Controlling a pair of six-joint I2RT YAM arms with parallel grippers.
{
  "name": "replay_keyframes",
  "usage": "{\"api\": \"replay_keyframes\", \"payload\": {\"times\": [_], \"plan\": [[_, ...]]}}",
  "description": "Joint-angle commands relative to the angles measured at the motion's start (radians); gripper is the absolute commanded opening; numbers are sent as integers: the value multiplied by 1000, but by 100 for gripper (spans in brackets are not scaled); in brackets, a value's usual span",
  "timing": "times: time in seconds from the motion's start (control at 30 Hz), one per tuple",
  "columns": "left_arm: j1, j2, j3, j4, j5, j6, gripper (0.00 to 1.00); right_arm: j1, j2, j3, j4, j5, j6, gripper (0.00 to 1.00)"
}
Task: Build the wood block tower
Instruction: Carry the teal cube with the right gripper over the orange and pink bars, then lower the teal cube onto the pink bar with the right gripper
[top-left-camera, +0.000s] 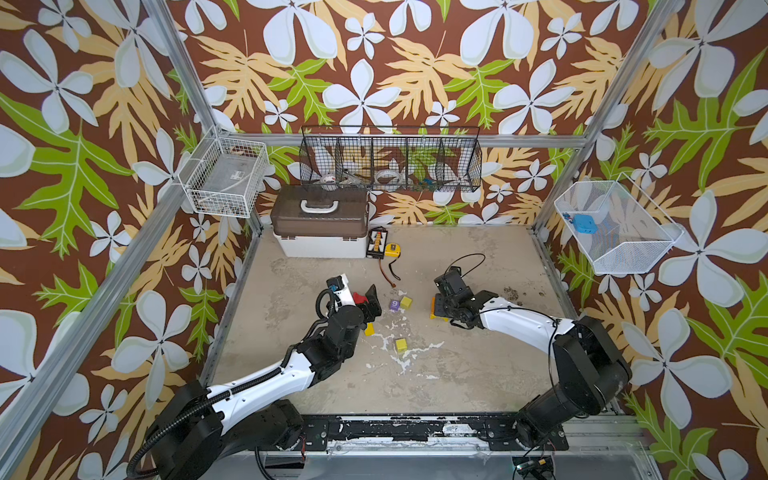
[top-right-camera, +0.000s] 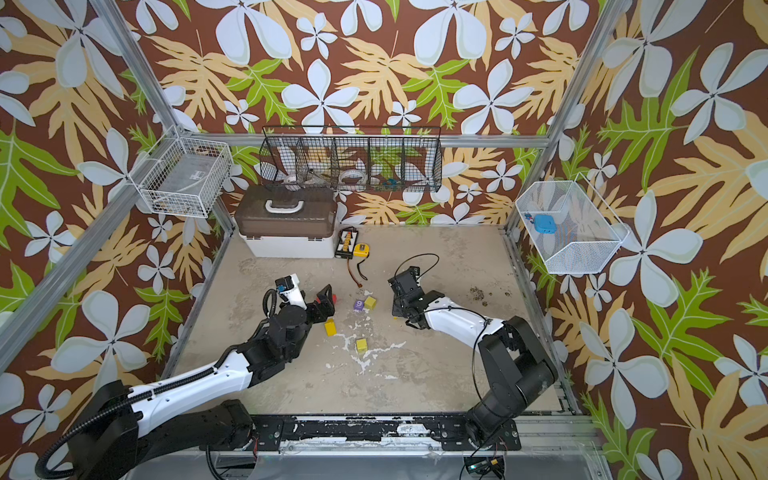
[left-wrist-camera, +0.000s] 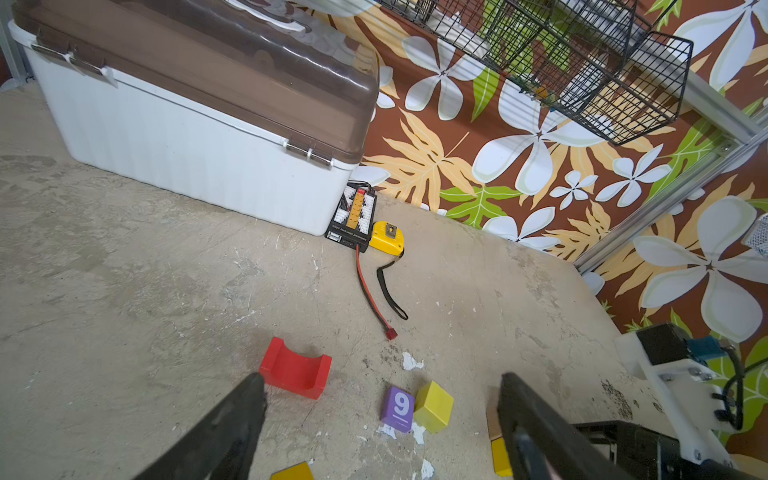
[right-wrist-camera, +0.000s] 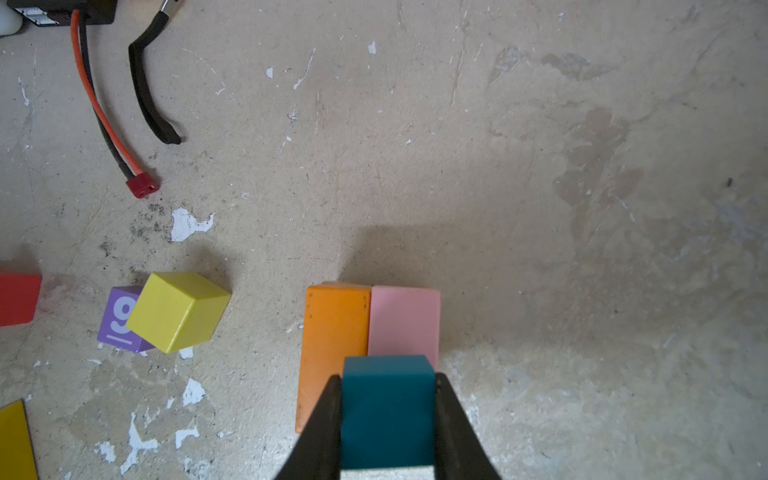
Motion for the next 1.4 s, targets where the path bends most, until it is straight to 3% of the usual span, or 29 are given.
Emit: {"api": "replay_keyframes", "payload": {"times": [0.0,1.37], "plan": [[3,-2,5,7,-3,-6,88,1,8,11,-9,18,-15,23],[3,-20,1,5,1,-7,89,5,50,42,-43,60,-34,27]]}}
